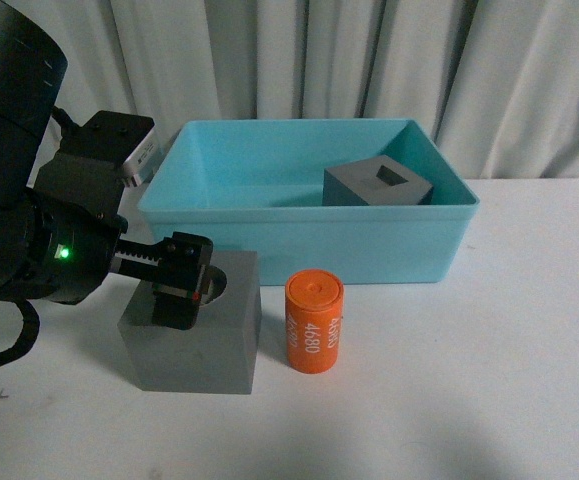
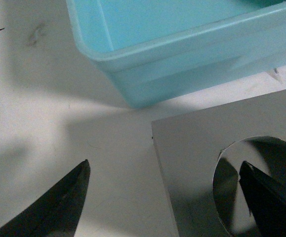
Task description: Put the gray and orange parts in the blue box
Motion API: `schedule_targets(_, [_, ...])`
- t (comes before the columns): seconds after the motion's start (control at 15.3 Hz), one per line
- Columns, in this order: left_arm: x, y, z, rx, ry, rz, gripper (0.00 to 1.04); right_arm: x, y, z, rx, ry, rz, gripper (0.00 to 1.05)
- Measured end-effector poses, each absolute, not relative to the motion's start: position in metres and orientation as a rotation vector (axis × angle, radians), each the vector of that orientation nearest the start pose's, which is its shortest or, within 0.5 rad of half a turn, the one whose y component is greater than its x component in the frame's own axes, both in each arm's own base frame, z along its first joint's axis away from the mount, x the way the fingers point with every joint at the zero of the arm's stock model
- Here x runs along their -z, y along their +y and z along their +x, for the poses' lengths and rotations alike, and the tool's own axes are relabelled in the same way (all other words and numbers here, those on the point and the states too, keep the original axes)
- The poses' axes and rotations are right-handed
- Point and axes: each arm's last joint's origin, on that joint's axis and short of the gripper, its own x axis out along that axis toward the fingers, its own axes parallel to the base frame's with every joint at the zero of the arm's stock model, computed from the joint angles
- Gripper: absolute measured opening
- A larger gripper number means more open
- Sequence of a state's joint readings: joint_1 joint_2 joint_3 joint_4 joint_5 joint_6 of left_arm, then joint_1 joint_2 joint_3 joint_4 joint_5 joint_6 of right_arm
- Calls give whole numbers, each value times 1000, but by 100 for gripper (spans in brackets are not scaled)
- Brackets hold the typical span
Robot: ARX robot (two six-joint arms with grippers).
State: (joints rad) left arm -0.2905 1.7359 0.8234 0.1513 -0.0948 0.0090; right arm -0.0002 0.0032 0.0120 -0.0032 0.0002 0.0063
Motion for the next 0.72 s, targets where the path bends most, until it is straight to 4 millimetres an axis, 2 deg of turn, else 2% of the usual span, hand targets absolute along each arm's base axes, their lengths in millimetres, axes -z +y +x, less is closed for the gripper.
schedule_targets(0.39, [-139, -99, 316, 211, 751, 153, 27, -167, 0, 97, 0, -6, 6, 98])
schedule_targets(0.46, [-142, -98, 314, 216, 753, 146, 23, -167, 0, 97, 0, -6, 6, 98])
schedule_targets(0.59, [-150, -93, 308, 198, 772, 120, 21, -167, 0, 97, 0, -6, 6, 98])
schedule_targets(0.65, [-158, -87, 305, 178, 774, 94, 21, -167, 0, 97, 0, -6, 6, 98])
schedule_targets(0.72, [-176, -78, 300, 156, 748, 51, 21, -167, 0, 97, 0, -5, 6, 98])
